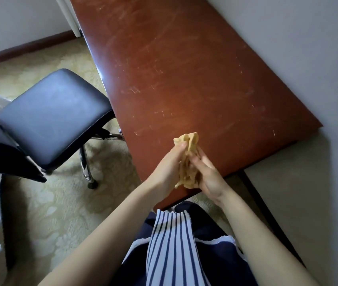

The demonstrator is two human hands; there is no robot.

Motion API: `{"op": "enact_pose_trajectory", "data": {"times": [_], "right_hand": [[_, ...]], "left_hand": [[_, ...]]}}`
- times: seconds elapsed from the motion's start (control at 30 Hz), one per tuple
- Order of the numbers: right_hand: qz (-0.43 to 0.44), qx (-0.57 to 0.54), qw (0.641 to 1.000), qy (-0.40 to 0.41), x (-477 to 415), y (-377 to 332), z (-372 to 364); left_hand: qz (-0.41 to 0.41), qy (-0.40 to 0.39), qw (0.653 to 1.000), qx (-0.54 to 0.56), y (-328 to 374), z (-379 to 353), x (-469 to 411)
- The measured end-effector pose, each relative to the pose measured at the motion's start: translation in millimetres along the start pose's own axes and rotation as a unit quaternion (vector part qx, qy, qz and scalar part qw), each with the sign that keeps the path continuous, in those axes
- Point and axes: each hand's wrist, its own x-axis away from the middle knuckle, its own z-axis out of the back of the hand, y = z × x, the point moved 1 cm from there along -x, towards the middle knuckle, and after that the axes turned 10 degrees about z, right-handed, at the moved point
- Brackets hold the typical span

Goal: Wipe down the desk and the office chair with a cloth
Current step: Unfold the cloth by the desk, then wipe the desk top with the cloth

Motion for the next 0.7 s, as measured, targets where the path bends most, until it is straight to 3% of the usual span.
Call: {"op": "enact_pose_trajectory", "data": {"times": [0.07, 0.13, 0.17, 0.23, 0.33, 0.4, 0.47, 0.53, 0.63, 0.7], "right_hand": [[-0.024, -0.149, 0.988, 0.045, 2.8, 13.4, -1.7], [-0.069, -0.291, 0.950, 0.087, 6.9, 21.7, 5.1], [-0.108, -0.333, 0.929, 0.119, 9.4, 24.0, 11.5], [-0.136, -0.307, 0.920, 0.200, 12.3, 24.2, 28.5], [-0.049, -0.157, 0.921, 0.354, 7.6, 12.4, 57.6], [0.030, 0.054, 0.923, 0.381, -4.1, -6.2, 68.6], [0.088, 0.302, 0.881, 0.354, -19.4, -12.7, 77.4], [0.127, 0.463, 0.823, 0.304, -33.8, -5.0, 82.4], [0.089, 0.655, 0.734, 0.158, -48.8, 24.4, 76.1], [0.081, 0.708, 0.697, 0.086, -51.2, 39.5, 64.2]], "left_hand": [[0.017, -0.029, 0.995, -0.093, -4.0, -10.2, -4.8], [0.008, -0.043, 0.992, -0.120, -5.1, -16.2, -5.1], [-0.001, -0.044, 0.993, -0.107, -4.3, -15.4, -3.2], [-0.020, -0.025, 0.995, -0.095, -4.3, -7.6, -0.2], [-0.068, 0.091, 0.980, -0.166, -8.4, 16.8, 5.4], [-0.068, 0.183, 0.965, -0.177, -16.2, 33.3, 4.5], [-0.056, 0.238, 0.953, -0.178, -28.0, 45.3, 1.2], [-0.050, 0.274, 0.930, -0.239, -41.0, 54.7, -3.3], [-0.021, 0.275, 0.890, -0.363, -59.2, 66.6, -10.1], [0.019, 0.259, 0.855, -0.449, -69.0, 74.2, -13.6]]}}
